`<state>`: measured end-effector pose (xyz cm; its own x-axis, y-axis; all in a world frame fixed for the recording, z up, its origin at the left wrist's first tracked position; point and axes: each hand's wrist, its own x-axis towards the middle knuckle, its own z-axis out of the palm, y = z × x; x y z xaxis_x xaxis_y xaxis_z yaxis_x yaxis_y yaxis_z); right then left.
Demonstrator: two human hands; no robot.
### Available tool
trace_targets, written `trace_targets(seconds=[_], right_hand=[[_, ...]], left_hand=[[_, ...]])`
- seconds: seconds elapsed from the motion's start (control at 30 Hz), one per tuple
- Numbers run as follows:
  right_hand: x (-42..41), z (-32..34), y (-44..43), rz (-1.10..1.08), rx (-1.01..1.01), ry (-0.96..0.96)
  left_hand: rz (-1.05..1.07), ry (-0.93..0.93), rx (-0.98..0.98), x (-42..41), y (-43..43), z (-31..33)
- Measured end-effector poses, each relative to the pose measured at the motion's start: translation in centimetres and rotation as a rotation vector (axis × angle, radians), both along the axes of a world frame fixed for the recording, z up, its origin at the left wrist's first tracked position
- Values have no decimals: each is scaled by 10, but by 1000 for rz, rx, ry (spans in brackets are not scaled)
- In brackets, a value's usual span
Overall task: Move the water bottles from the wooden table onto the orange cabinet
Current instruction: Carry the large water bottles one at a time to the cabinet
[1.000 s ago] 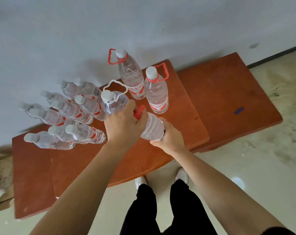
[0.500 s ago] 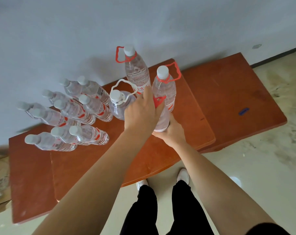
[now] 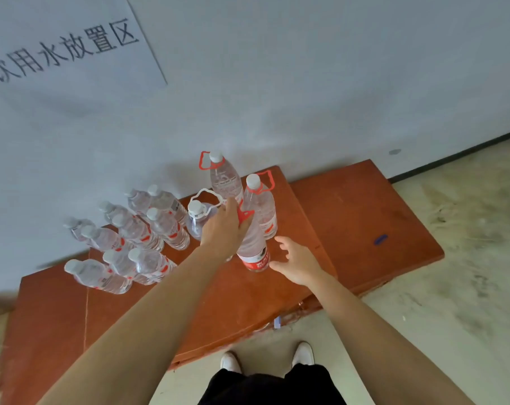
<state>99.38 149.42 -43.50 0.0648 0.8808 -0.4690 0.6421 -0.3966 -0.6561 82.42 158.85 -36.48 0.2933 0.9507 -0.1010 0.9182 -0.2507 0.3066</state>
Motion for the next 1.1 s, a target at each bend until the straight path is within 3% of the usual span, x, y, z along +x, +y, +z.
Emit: trace_targets(seconds=[0.13, 0.23, 0.37, 0.57, 0.77, 0.93, 1.1], right_hand=[[29, 14, -2, 54, 95, -156], [32, 15, 0, 22, 253, -211], [8, 7, -7, 0, 370, -176], [-65, 22, -6, 48, 727, -77], [-195, 73, -35, 326, 980, -125], [-369, 125, -122, 624, 1129, 39], [-531, 165, -270, 904, 1197, 265]], left_hand=[[-41, 35, 58, -10, -11, 8], [40, 51, 65, -25, -40, 8], [224, 54, 51, -61, -89, 3], [575, 52, 237, -143, -156, 19], [866, 105, 400, -258, -258, 60], [1122, 229, 555, -385, -428, 104], [1361, 412, 652, -482, -614, 142]])
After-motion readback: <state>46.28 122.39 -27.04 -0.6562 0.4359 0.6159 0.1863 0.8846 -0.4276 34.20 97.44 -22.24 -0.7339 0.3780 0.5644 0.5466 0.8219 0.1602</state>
